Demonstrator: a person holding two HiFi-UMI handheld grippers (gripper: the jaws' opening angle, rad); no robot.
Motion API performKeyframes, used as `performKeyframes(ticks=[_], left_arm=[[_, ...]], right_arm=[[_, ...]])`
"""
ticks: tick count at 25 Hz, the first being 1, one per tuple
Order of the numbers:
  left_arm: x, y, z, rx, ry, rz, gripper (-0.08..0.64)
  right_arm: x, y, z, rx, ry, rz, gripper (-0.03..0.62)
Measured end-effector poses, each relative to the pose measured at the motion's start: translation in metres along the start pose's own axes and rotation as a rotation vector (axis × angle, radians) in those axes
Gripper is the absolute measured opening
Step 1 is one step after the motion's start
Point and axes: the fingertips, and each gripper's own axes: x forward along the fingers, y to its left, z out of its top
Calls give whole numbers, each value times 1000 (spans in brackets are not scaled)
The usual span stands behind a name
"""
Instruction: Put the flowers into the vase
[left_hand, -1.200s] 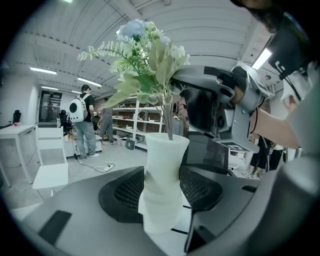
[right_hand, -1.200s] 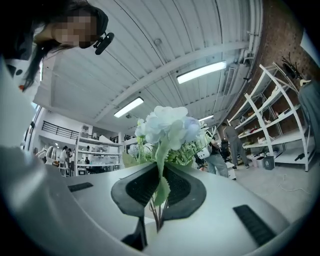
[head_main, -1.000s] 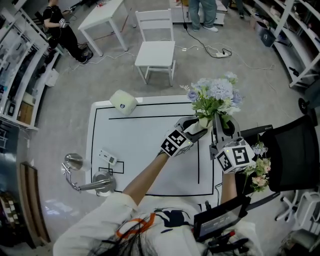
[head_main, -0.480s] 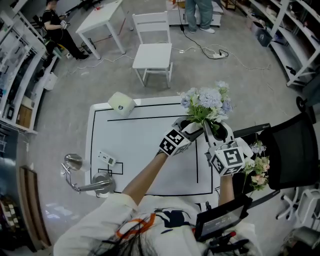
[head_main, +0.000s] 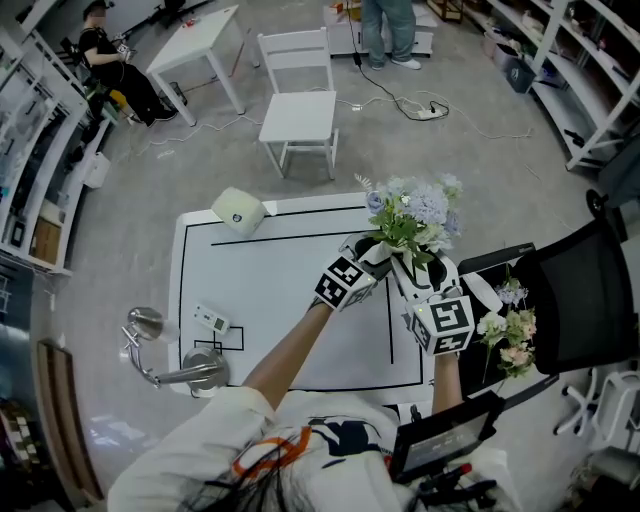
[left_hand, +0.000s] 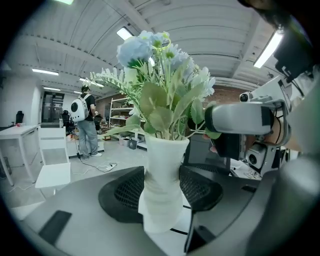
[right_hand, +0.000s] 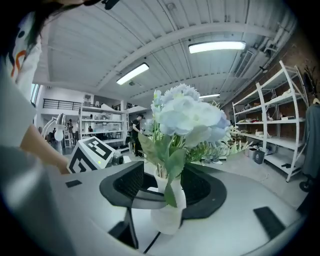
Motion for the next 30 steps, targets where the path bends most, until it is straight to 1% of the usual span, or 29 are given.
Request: performKeyframes(ticks=[2,3,7,11,16,21,27,30], left_arm=[[0,0,0,-1,-2,2,227],[0,0,0,-2,-2,3,227],[0,0,-2,12,11,16,227],[-3,-5,-4,54,22,22,229],[-11,-8,-6,53,27,30,229],[-33,-7,-15,19,20,60,229],[-70,-2,-13,-58,-36,115,229],[-89,-7,-10,-64,-61,118,229]], right_arm=[[-1,0,-5,-13,21,-13,222],[-2,0,-8,-5,24,-16,224],[-8,-1,-12,59,6,-17,224],[-12,-1,-11,76,-5,-25,224],[-19,1,-11,102,-19,-28,222],[-26,9,-15,123,-22,-33,223],[-33,25,-20,180,-31,-41,222],[-37,38,-20,187,-37,-45,222]])
